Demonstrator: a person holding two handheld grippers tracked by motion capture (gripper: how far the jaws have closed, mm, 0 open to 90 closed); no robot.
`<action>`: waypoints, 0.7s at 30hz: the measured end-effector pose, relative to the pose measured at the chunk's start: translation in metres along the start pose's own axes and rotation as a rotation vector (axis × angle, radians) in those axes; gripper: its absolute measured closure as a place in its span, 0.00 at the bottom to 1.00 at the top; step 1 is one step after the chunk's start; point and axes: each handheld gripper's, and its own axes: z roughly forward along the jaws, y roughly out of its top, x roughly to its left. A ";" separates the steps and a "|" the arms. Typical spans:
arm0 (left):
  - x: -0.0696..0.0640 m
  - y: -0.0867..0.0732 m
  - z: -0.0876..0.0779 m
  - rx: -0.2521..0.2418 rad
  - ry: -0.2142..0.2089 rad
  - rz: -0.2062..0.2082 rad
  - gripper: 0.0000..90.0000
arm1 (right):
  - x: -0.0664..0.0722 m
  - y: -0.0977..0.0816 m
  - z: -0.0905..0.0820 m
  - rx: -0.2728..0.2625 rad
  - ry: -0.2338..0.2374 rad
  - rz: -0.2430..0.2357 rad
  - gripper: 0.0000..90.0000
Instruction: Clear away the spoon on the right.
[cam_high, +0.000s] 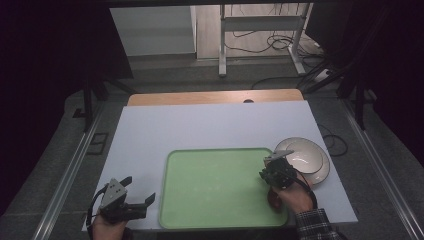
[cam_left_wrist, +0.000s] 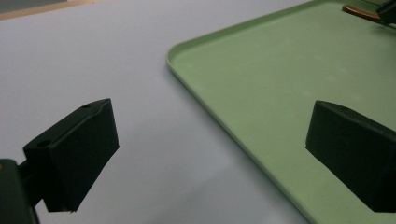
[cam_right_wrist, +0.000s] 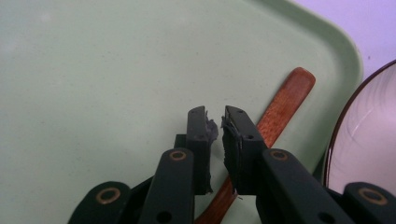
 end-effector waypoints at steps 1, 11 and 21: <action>0.000 0.000 0.000 0.000 0.000 0.000 0.03 | 0.000 0.000 -0.001 -0.004 0.003 0.001 0.87; 0.000 0.000 0.000 0.002 -0.003 0.000 0.03 | 0.004 0.002 -0.009 -0.048 0.013 -0.012 0.67; 0.000 0.000 0.001 0.006 -0.004 0.002 0.03 | 0.008 0.005 -0.018 -0.101 0.017 -0.039 0.50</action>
